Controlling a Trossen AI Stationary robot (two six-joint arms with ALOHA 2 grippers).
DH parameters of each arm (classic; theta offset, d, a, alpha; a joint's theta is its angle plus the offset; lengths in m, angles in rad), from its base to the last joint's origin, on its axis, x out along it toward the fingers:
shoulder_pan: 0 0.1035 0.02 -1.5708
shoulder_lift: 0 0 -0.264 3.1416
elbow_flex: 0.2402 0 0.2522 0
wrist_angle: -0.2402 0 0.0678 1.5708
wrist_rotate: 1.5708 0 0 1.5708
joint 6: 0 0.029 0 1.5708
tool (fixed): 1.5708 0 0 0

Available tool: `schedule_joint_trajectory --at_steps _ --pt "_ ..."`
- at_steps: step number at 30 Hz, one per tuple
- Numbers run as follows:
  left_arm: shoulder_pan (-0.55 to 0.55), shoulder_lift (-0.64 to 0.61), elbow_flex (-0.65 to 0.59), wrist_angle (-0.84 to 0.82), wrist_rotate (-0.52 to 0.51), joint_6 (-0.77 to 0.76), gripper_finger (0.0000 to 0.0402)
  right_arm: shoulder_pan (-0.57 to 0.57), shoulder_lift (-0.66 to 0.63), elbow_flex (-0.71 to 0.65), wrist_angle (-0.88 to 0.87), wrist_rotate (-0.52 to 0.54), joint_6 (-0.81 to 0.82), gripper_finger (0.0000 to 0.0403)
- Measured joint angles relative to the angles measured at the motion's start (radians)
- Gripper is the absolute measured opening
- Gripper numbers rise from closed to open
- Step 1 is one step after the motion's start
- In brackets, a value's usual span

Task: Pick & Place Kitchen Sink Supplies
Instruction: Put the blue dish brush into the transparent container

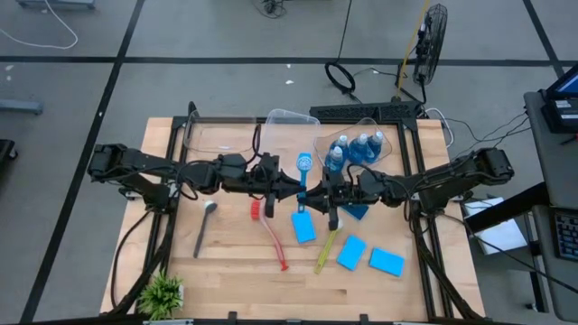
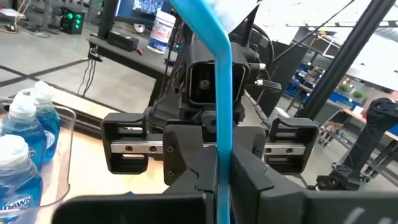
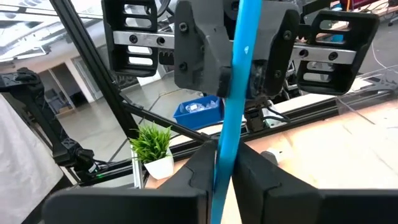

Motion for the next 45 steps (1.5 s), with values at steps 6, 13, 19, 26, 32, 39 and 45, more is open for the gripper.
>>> schedule_joint_trajectory --at_steps 6,13,19,26,32,39,45 --pt "0.015 0.0 -0.001 0.0 -0.004 -0.006 0.0018 0.0 -0.001 0.0 -0.004 0.005 0.003 0.0046" --pt "0.022 -0.04 -0.001 -0.095 -0.017 -0.005 0.0018 0.0 -0.002 0.003 -0.045 0.007 -0.001 0.0067" --pt "0.022 -0.098 -0.001 -0.247 -0.068 -0.004 0.0018 0.001 -0.002 0.001 -0.065 -0.01 0.003 0.0119" --pt "0.022 -0.182 0.0 -0.483 -0.218 -0.029 0.0018 0.002 -0.065 0.001 -0.178 -0.009 0.001 0.0173" --pt "0.048 -0.27 -0.003 -0.572 -0.345 -0.077 0.0018 0.003 -0.16 0.001 -0.309 -0.006 0.002 0.0184" --pt "0.161 -0.242 0.101 -0.683 -0.336 -0.097 0.0018 0.002 -0.267 0.0 -0.422 -0.003 0.003 0.0177" --pt "0.27 -0.115 0.284 -0.801 -0.279 -0.02 0.0018 0.002 -0.32 0.0 -0.457 -0.002 0.003 0.0174"
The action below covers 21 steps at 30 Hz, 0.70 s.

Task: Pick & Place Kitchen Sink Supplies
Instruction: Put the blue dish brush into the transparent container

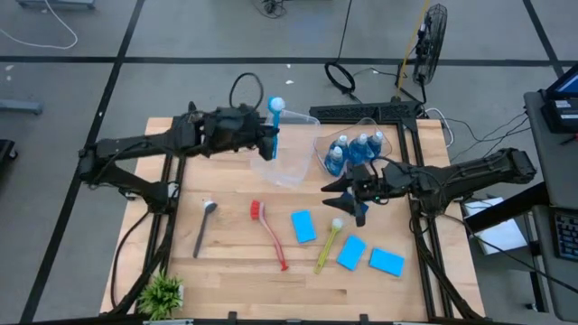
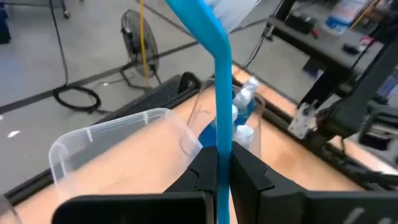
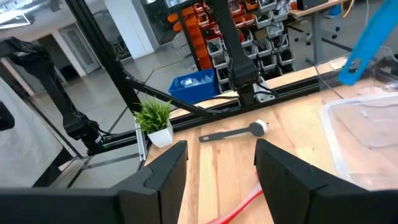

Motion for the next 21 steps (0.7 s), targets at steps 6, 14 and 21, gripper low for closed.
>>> schedule_joint_trajectory --at_steps 6,14,21 --pt "0.105 0.16 0.158 -0.147 0.08 -0.01 0.0018 0.0 -0.005 -0.029 0.019 0.0 0.039 0.0175" --pt "0.17 0.323 0.203 -0.21 0.154 -0.07 0.0018 0.0 -0.004 -0.11 0.049 0.001 0.142 0.0173" --pt "0.163 0.41 0.203 -0.209 0.223 0.021 0.0018 0.0 -0.004 -0.18 0.208 0.001 0.156 0.0171"
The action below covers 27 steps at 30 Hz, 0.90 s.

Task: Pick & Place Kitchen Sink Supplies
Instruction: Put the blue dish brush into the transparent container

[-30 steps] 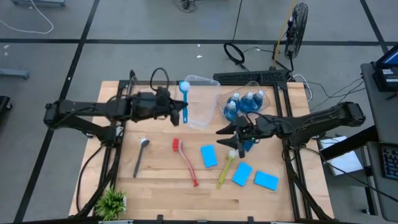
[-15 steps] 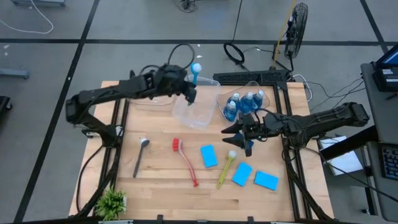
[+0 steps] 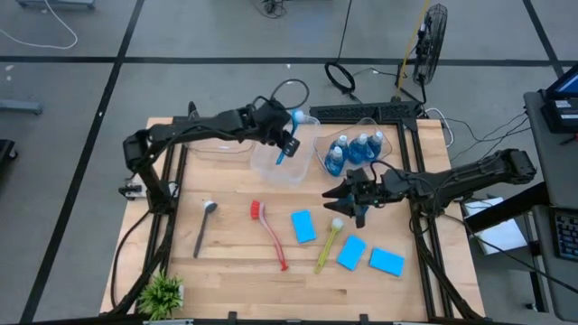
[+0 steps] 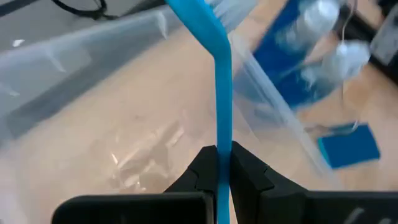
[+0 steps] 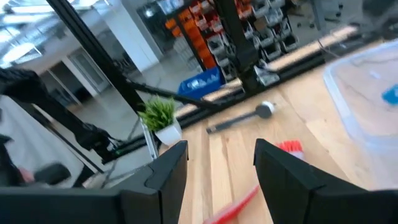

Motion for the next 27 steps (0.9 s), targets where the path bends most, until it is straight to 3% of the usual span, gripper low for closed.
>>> schedule_joint_trajectory --at_steps 11,27 --pt "0.003 0.078 0.0 -0.029 0.061 0.109 0.0018 0.0 0.0 -0.021 0.05 0.0 0.001 0.0172" --pt "0.029 0.099 0.0 -0.112 0.068 0.123 0.0018 0.0 0.0 -0.021 0.083 0.0 -0.001 0.017"
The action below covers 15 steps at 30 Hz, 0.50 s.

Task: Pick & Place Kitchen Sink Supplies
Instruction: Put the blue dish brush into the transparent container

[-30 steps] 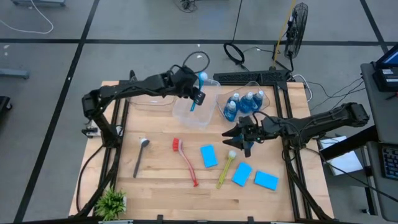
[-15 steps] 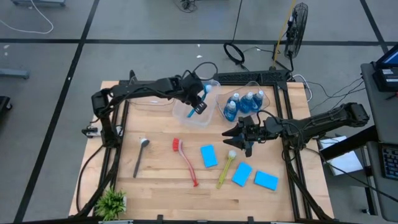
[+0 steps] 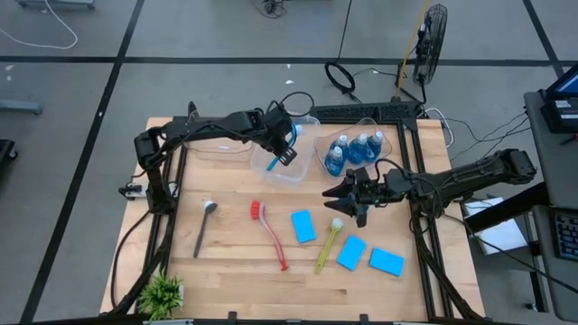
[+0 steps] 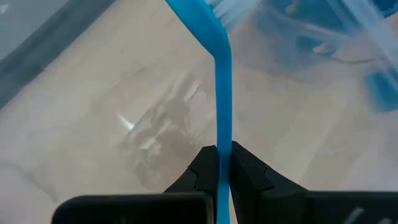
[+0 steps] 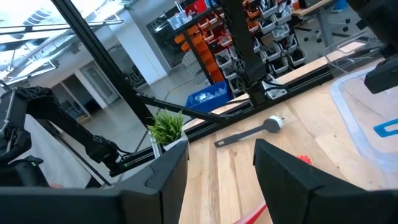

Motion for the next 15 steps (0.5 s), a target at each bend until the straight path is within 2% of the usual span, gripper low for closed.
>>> schedule_joint_trajectory --at_steps 15 --pt "-0.004 0.0 -0.013 -0.022 -0.015 0.01 0.0018 0.0 0.0 0.0 0.024 -0.002 -0.009 0.0171"
